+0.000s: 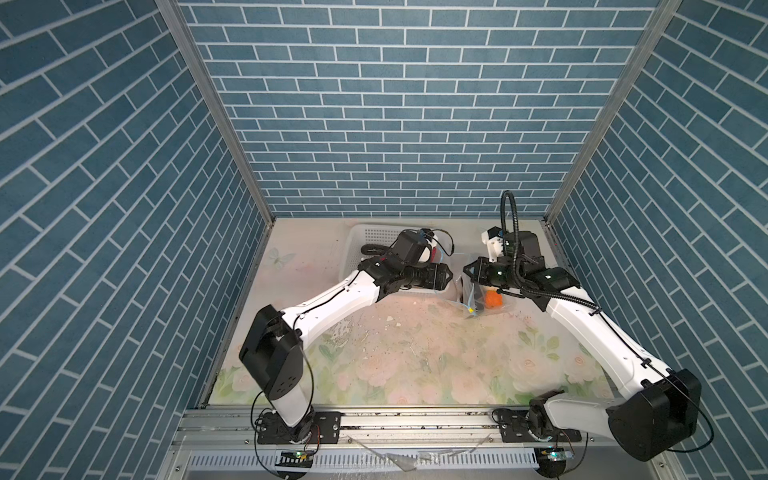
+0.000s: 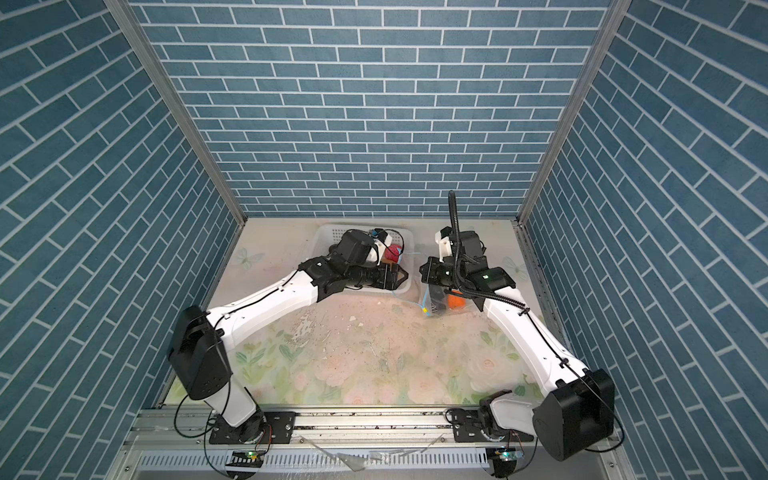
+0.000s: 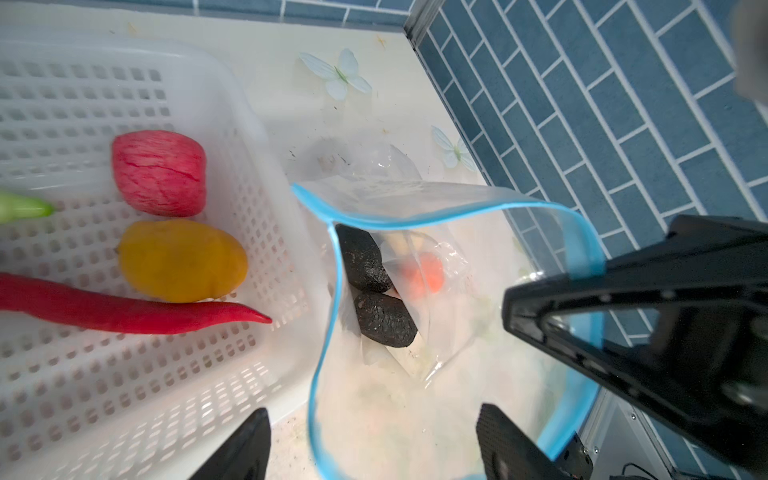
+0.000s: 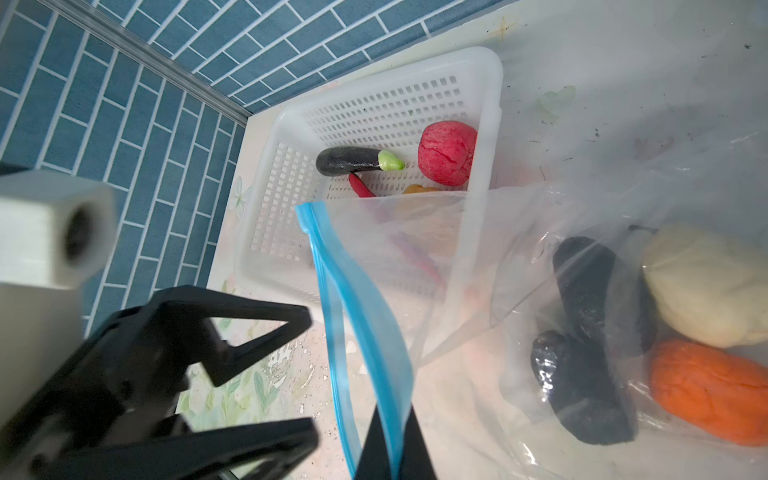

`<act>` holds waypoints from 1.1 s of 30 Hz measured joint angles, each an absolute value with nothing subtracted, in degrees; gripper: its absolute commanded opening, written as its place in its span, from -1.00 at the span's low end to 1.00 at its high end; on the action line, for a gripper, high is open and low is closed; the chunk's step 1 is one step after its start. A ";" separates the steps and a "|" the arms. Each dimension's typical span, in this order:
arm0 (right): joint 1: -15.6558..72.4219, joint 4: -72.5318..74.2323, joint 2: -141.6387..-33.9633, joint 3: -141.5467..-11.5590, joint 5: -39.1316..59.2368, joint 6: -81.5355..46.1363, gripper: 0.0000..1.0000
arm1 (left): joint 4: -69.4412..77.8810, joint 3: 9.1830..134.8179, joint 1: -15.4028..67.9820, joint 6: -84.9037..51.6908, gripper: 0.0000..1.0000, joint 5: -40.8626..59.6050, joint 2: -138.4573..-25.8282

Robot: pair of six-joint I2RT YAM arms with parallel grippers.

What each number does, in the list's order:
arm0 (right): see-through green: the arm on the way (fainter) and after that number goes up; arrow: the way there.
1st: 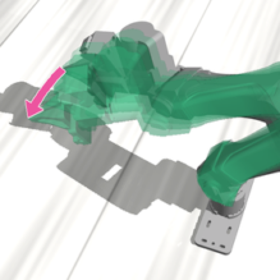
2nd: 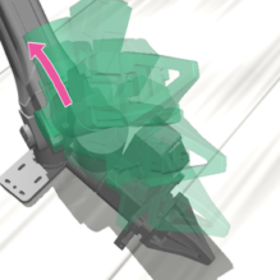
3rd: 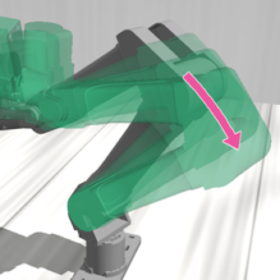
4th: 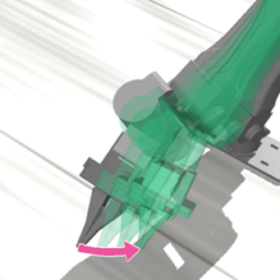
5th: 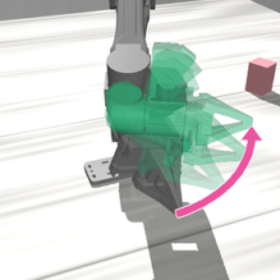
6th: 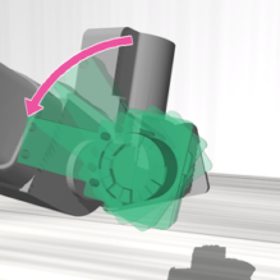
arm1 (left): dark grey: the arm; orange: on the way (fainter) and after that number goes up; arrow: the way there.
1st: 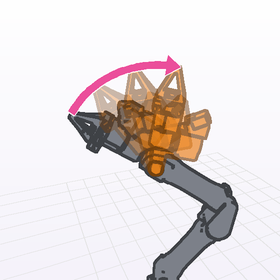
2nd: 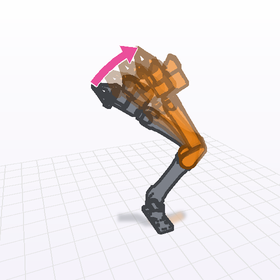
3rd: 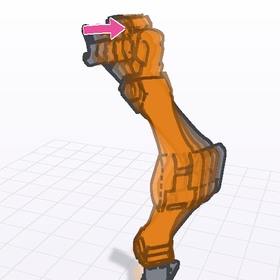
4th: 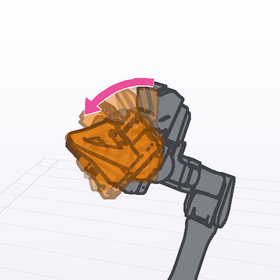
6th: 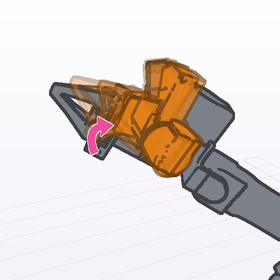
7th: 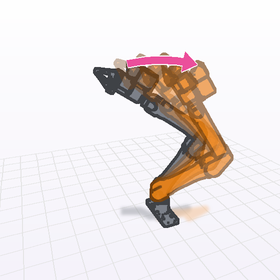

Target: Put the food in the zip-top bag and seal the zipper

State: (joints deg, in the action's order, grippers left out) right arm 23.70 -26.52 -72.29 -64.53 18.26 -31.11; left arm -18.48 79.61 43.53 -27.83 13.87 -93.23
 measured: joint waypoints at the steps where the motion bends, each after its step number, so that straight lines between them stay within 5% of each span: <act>1: 23.57 -26.55 -72.29 -64.53 18.22 -31.00 -1.00 | -19.18 78.56 43.07 -27.75 0.84 13.26 -91.07; 15: 23.29 -28.05 -72.25 -64.53 18.46 -29.56 -1.00 | -20.97 59.33 37.32 -37.17 0.99 13.02 -81.12; 33: 23.18 -28.73 -73.36 -64.55 18.87 -29.56 -1.00 | -0.16 60.84 32.64 -44.27 0.99 21.74 -99.26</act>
State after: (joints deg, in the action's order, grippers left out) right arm 23.18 -28.73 -73.36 -64.55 18.87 -29.56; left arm -0.16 60.84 32.64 -44.27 21.74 -99.26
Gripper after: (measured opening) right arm 0.048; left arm 0.994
